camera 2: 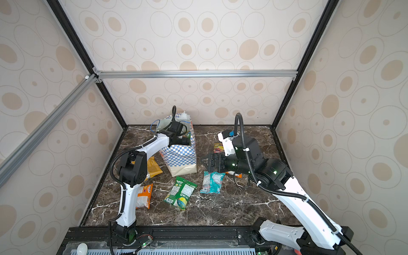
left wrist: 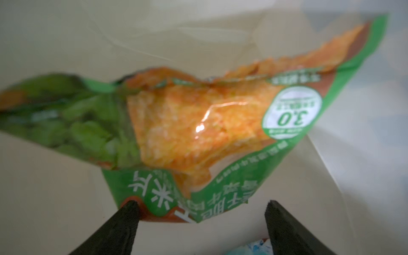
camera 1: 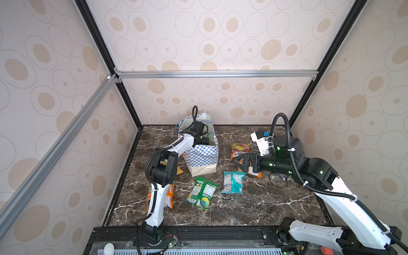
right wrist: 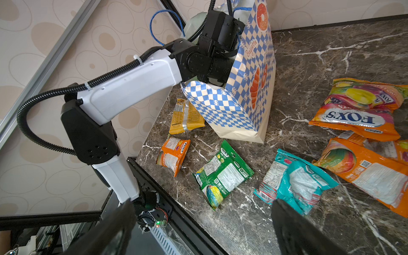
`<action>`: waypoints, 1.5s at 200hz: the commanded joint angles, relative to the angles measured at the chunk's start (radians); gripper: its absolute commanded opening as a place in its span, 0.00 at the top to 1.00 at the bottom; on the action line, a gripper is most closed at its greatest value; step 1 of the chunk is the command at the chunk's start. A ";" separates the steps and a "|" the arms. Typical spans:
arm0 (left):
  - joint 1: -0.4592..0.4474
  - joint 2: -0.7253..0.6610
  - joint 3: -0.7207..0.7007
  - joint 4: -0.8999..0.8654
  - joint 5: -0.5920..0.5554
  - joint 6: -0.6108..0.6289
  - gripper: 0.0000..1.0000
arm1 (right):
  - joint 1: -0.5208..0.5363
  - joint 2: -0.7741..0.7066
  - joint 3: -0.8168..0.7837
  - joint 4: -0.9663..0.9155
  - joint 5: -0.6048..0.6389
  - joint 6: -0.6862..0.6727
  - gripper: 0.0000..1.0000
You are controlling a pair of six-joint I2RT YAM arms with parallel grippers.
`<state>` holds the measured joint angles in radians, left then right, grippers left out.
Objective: Take the snacks out of the paper bag
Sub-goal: Pick up the snack from the paper bag.
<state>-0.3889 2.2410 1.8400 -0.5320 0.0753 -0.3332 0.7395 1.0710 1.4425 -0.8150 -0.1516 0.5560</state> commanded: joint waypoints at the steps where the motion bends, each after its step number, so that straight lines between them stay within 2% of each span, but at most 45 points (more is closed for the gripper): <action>1: -0.005 0.052 -0.012 0.008 0.085 0.017 0.08 | 0.000 -0.003 0.001 -0.001 0.011 -0.001 0.00; 45: -0.007 0.115 -0.019 -0.072 0.031 0.019 0.09 | -0.001 0.001 -0.004 0.004 0.012 -0.002 0.00; 82: -0.009 0.116 -0.037 -0.070 0.046 0.026 0.19 | -0.001 0.020 0.006 0.007 -0.002 -0.001 0.00; 133: -0.010 0.129 0.026 -0.127 -0.010 0.049 0.51 | 0.000 0.018 0.012 0.004 0.001 0.000 0.00; 180: -0.009 0.146 0.118 -0.221 -0.116 0.084 0.79 | 0.000 0.014 0.012 0.002 0.002 0.000 0.00; 227: -0.010 0.101 0.178 -0.247 -0.087 0.088 1.00 | 0.000 0.009 0.006 0.001 0.003 0.001 0.00; 300: -0.027 -0.006 0.299 -0.307 -0.093 0.077 1.00 | 0.000 -0.002 0.001 0.001 0.008 0.005 0.00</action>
<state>-0.4068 2.3169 2.0575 -0.7799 -0.0051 -0.2611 0.7395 1.0821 1.4425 -0.8150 -0.1532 0.5564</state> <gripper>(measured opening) 0.178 0.997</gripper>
